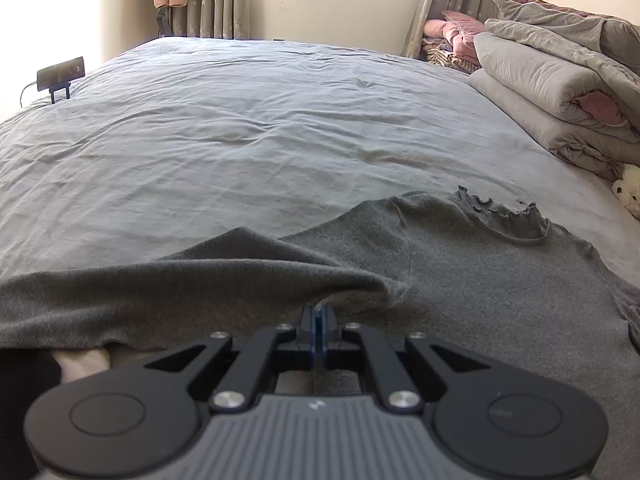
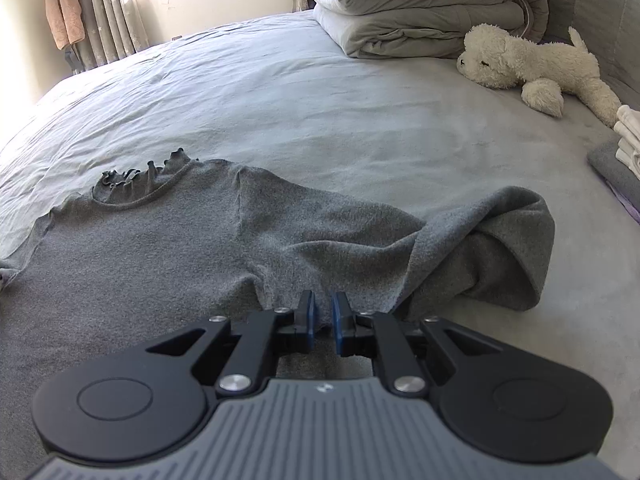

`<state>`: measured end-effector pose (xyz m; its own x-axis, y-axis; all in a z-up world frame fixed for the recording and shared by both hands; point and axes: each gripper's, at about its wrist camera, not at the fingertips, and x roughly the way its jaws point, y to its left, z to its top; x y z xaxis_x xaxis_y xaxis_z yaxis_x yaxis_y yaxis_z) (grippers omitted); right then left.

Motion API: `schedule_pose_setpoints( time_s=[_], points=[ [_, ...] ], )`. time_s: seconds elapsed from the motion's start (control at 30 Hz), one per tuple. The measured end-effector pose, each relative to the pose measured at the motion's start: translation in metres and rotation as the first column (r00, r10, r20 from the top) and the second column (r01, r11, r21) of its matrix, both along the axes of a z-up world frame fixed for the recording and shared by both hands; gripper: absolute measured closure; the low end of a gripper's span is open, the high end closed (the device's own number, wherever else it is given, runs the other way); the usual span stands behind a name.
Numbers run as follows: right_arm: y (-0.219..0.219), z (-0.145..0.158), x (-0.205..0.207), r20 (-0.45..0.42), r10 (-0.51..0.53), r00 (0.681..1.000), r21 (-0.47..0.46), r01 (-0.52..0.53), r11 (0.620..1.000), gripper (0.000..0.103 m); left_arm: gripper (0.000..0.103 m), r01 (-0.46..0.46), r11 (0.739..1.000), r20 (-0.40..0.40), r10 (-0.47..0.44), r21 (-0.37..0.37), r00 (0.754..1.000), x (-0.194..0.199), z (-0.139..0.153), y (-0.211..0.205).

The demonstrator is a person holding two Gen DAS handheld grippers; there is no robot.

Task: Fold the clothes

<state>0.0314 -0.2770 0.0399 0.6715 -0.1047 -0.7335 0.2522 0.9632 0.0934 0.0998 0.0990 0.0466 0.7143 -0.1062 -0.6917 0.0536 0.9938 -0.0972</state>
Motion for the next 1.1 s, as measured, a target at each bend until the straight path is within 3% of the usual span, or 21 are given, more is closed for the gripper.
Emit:
schedule_pose_setpoints(
  time_s=[0.07, 0.2, 0.3, 0.37, 0.5, 0.6, 0.73, 0.8, 0.87, 0.93, 1.1],
  points=[
    [0.000, 0.003, -0.002, 0.021, 0.003, 1.000, 0.005, -0.003, 1.000, 0.091, 0.100, 0.000, 1.000, -0.001, 0.000, -0.003, 1.000, 0.000, 0.000, 0.001],
    [0.002, 0.003, -0.001, 0.011, 0.024, 1.000, 0.001, -0.024, 1.000, 0.089, 0.099, 0.043, 0.995, -0.013, -0.042, 0.090, 0.999, -0.002, -0.009, -0.012],
    [0.000, -0.002, 0.003, -0.035, 0.019, 0.999, -0.004, -0.019, 1.000, 0.087, 0.097, 0.002, 1.000, -0.060, -0.003, -0.019, 0.998, 0.001, -0.004, 0.002],
    [-0.007, 0.002, 0.001, -0.015, 0.000, 1.000, 0.014, 0.000, 1.000, 0.087, 0.098, -0.039, 0.996, -0.056, 0.034, -0.086, 0.998, -0.001, 0.004, 0.015],
    [-0.017, 0.020, -0.008, 0.055, -0.017, 0.998, 0.039, 0.015, 0.999, 0.087, 0.095, -0.054, 0.996, -0.015, 0.053, -0.071, 0.998, -0.011, 0.018, 0.021],
    [-0.025, 0.019, -0.009, 0.034, -0.013, 0.999, 0.117, 0.008, 0.993, 0.086, 0.094, -0.043, 0.995, -0.030, 0.041, -0.087, 0.999, -0.018, 0.018, 0.019],
    [-0.028, 0.004, -0.005, -0.041, 0.042, 0.998, 0.296, -0.028, 0.955, 0.086, 0.092, 0.043, 0.993, -0.043, -0.048, -0.114, 0.998, -0.034, 0.015, 0.001],
    [-0.024, -0.004, -0.001, -0.057, 0.048, 0.997, 0.315, -0.027, 0.949, 0.086, 0.088, 0.084, 0.988, -0.058, -0.092, -0.126, 0.994, -0.040, 0.010, -0.009],
    [-0.014, -0.006, 0.003, -0.045, 0.067, 0.997, 0.251, -0.054, 0.966, 0.086, 0.084, 0.111, 0.988, -0.083, -0.121, -0.111, 0.989, -0.042, 0.001, -0.019],
    [-0.005, -0.006, 0.005, -0.024, 0.085, 0.996, 0.174, -0.080, 0.981, 0.094, 0.084, 0.110, 0.991, -0.119, -0.118, -0.071, 0.986, -0.039, -0.012, -0.025],
    [-0.013, -0.001, 0.005, -0.012, -0.022, 1.000, -0.040, 0.022, 0.999, 0.100, 0.084, 0.098, 0.991, -0.139, -0.109, -0.086, 0.984, -0.035, -0.015, -0.019]
  ],
)
